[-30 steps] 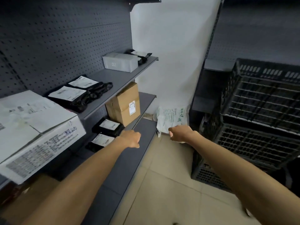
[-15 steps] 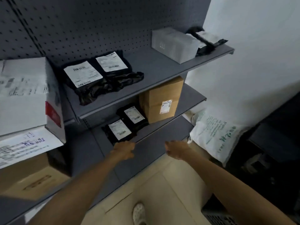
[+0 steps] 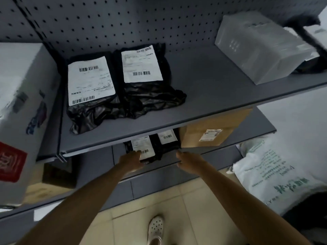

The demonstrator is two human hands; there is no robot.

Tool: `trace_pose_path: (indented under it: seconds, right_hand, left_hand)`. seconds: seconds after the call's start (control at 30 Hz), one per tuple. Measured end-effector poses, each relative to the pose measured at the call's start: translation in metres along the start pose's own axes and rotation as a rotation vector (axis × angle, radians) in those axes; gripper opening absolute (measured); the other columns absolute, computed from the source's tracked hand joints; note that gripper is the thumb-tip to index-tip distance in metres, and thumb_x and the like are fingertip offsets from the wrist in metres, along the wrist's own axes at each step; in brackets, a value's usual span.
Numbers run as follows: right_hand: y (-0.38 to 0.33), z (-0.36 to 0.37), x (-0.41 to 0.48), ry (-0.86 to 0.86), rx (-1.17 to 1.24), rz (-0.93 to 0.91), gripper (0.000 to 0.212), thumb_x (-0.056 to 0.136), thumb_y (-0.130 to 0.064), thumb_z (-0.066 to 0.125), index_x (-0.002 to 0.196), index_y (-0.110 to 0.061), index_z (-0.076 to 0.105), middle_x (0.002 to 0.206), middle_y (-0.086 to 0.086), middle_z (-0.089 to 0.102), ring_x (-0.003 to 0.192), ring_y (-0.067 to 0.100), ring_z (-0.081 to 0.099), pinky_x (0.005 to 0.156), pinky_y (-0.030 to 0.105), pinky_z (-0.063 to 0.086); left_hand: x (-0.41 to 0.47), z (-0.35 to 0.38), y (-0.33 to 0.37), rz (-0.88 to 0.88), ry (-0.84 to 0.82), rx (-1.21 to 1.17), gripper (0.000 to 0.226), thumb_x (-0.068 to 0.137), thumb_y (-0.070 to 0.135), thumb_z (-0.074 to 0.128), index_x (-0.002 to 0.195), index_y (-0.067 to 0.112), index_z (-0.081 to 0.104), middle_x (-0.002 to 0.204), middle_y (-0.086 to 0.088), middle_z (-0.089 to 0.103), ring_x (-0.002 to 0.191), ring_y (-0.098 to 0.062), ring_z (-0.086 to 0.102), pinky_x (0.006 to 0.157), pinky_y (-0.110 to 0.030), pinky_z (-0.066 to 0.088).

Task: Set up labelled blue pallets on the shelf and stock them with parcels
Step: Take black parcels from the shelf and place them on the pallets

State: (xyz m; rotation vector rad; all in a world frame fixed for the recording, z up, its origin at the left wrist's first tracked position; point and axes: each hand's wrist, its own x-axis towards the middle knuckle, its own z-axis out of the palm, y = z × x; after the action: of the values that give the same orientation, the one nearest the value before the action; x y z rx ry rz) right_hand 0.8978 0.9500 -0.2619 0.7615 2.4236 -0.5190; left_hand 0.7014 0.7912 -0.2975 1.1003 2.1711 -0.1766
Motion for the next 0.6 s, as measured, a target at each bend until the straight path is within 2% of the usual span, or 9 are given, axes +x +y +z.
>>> trace_pose_path:
  seconds: [0.1, 0.23, 0.4, 0.5, 0.6]
  right_hand:
    - [0.004, 0.000, 0.035, 0.018, 0.059, -0.056, 0.045, 0.099, -0.030, 0.049, 0.138, -0.009, 0.041, 0.133, 0.016, 0.055, 0.118, 0.033, 0.056, 0.093, 0.038, 0.047]
    - [0.005, 0.010, 0.091, 0.031, 0.124, -0.138, 0.048, 0.098, -0.029, 0.050, 0.140, -0.009, 0.039, 0.133, 0.018, 0.051, 0.117, 0.035, 0.054, 0.092, 0.037, 0.045]
    - [0.019, 0.024, 0.145, 0.071, 0.155, -0.198, 0.063, 0.097, -0.031, 0.052, 0.149, -0.006, 0.027, 0.151, 0.019, 0.032, 0.137, 0.035, 0.036, 0.111, 0.040, 0.033]
    - [0.028, 0.031, 0.166, 0.072, 0.213, -0.138, 0.069, 0.099, -0.034, 0.049, 0.152, -0.006, 0.016, 0.159, 0.019, 0.013, 0.145, 0.034, 0.021, 0.116, 0.042, 0.027]
    - [0.029, 0.039, 0.185, 0.068, 0.276, -0.034, 0.076, 0.100, -0.042, 0.045, 0.153, -0.005, 0.004, 0.159, 0.021, 0.007, 0.144, 0.039, 0.021, 0.114, 0.048, 0.029]
  left_hand:
    - [0.013, -0.002, -0.008, -0.067, 0.034, -0.058, 0.065, 0.088, 0.052, 0.060, 0.139, 0.016, 0.044, 0.135, -0.009, 0.055, 0.117, -0.027, 0.057, 0.092, -0.034, 0.050]
    - [0.034, 0.021, -0.012, -0.204, 0.063, -0.126, 0.065, 0.085, 0.049, 0.064, 0.140, 0.019, 0.044, 0.139, -0.006, 0.054, 0.119, -0.028, 0.058, 0.094, -0.038, 0.051]
    - [0.062, 0.053, -0.011, -0.324, 0.080, -0.320, 0.071, 0.086, 0.041, 0.070, 0.142, 0.011, 0.039, 0.136, -0.013, 0.052, 0.118, -0.032, 0.056, 0.096, -0.040, 0.050]
    - [0.078, 0.072, -0.009, -0.402, 0.137, -0.501, 0.077, 0.083, 0.037, 0.075, 0.141, 0.007, 0.034, 0.134, -0.014, 0.050, 0.120, -0.033, 0.052, 0.097, -0.041, 0.048]
    - [0.097, 0.083, -0.007, -0.527, 0.220, -0.714, 0.076, 0.083, 0.031, 0.076, 0.140, 0.006, 0.033, 0.134, -0.015, 0.049, 0.122, -0.033, 0.052, 0.095, -0.035, 0.047]
